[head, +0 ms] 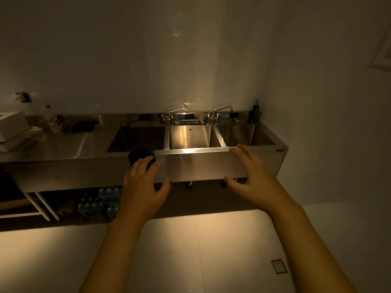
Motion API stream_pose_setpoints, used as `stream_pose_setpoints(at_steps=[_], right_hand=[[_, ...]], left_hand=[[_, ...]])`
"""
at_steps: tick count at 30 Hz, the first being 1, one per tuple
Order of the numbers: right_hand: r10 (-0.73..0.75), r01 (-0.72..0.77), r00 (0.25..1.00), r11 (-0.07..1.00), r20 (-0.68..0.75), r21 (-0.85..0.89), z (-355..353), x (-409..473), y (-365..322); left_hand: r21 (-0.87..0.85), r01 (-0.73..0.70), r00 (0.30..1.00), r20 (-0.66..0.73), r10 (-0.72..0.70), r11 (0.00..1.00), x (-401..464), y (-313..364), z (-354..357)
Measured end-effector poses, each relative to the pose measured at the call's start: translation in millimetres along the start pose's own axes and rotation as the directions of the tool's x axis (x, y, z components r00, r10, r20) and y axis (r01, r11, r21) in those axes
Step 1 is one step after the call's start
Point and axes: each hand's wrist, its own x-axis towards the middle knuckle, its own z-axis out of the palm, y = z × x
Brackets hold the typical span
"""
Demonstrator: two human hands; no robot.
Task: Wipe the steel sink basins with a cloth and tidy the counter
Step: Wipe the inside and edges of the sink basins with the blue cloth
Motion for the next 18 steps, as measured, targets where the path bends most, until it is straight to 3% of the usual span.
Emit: stream_pose_setpoints(at_steps=[9, 18], right_hand=[[-0.059, 0.059, 0.997, 0.998, 0.047, 0.017, 88, 125, -57], [-0.165, 0.164, 0.985, 0.986, 0.046, 0.039, 137, 211, -99]], left_hand=[[-0.023, 0.052, 0.999, 0.005, -0.052, 0.998, 86, -115, -20], [-0.023, 0.122, 0.986, -0.108, -0.124, 0.992, 124, -182, -59]])
